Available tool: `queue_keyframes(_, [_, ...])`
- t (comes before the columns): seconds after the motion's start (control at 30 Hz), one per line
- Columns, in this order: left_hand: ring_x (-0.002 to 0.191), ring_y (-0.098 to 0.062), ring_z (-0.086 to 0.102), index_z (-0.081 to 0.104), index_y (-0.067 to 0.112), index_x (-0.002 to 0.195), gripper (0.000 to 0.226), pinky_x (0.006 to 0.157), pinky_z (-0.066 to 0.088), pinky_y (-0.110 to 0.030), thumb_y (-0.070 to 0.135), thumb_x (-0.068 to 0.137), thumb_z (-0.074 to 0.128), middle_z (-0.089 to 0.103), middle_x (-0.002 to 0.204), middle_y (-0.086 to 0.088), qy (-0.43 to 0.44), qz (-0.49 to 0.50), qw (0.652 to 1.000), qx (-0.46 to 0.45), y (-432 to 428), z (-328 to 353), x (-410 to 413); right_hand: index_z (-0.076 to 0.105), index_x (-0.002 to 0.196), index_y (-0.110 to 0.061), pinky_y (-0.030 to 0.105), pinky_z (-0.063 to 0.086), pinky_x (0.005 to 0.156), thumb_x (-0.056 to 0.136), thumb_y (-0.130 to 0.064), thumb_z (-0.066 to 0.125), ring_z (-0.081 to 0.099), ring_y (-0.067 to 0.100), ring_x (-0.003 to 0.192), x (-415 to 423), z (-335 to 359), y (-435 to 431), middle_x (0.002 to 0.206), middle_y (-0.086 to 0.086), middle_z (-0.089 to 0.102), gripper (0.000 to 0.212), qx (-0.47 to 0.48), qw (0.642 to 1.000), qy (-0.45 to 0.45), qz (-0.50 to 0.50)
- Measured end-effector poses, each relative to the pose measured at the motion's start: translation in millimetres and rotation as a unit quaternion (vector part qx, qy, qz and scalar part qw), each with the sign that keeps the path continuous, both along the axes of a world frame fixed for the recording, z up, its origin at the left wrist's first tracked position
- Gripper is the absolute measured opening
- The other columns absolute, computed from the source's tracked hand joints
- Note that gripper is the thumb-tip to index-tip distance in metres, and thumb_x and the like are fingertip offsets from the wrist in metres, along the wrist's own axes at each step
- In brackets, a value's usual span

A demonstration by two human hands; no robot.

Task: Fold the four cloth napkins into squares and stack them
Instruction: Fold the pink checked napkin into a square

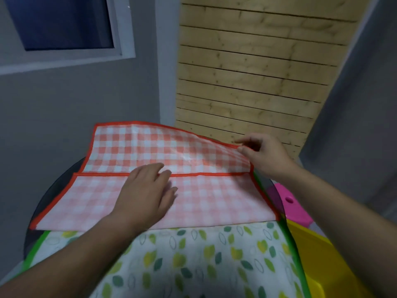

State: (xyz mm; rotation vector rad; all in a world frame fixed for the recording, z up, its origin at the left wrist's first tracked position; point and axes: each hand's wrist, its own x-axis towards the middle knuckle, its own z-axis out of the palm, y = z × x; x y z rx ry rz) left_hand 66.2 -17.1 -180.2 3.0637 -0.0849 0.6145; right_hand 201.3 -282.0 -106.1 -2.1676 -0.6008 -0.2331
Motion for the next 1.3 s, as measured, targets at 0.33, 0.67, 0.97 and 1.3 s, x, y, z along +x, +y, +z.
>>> queue_keyframes(0.33, [0.152,-0.033,0.014,0.038,0.006,0.150,0.071,0.120,0.021,-0.053,0.047,0.094,0.052,0.018,0.163,-0.020,-0.071,-0.120,0.987,0.081,-26.0,30.3,-40.2,0.075,0.080,-0.024,0.023,0.050,0.076,0.085,-0.014,0.072,0.063,0.003,0.080,-70.2,-29.2,-45.3,0.084,-0.008,0.070,0.012,-0.093,0.994,0.051,0.036])
queue_keyframes(0.67, [0.154,-0.024,-0.009,0.002,0.037,0.158,0.070,0.124,-0.006,-0.043,0.068,0.096,0.008,-0.004,0.167,-0.003,0.202,-0.054,0.974,0.089,-16.1,-8.1,-48.7,0.070,0.082,-0.024,0.027,0.049,0.080,0.085,-0.017,0.071,0.057,0.006,0.088,-89.3,-54.0,-73.1,0.093,-0.002,0.062,0.008,-0.221,0.968,0.076,0.092])
queue_keyframes(0.97, [0.153,-0.027,-0.015,-0.001,0.048,0.155,0.079,0.120,-0.013,-0.053,0.076,0.081,-0.004,-0.009,0.166,0.003,0.258,-0.031,0.965,0.030,-6.1,-11.8,-45.2,0.067,0.074,-0.027,0.024,0.045,0.077,0.082,-0.012,0.069,0.053,0.001,0.086,-81.8,-56.3,-74.2,0.093,-0.005,0.062,0.018,-0.255,0.959,0.081,0.093])
queue_keyframes(1.3, [0.153,-0.026,-0.015,-0.004,0.045,0.155,0.074,0.122,-0.009,-0.052,0.075,0.090,0.009,-0.009,0.167,0.002,0.275,-0.003,0.961,-0.003,-3.7,-17.6,-46.3,0.060,0.066,-0.025,0.039,0.047,0.088,0.070,-0.012,0.063,0.047,0.014,0.099,-78.3,-56.2,-62.7,0.095,-0.010,0.050,0.014,-0.332,0.935,0.109,0.065])
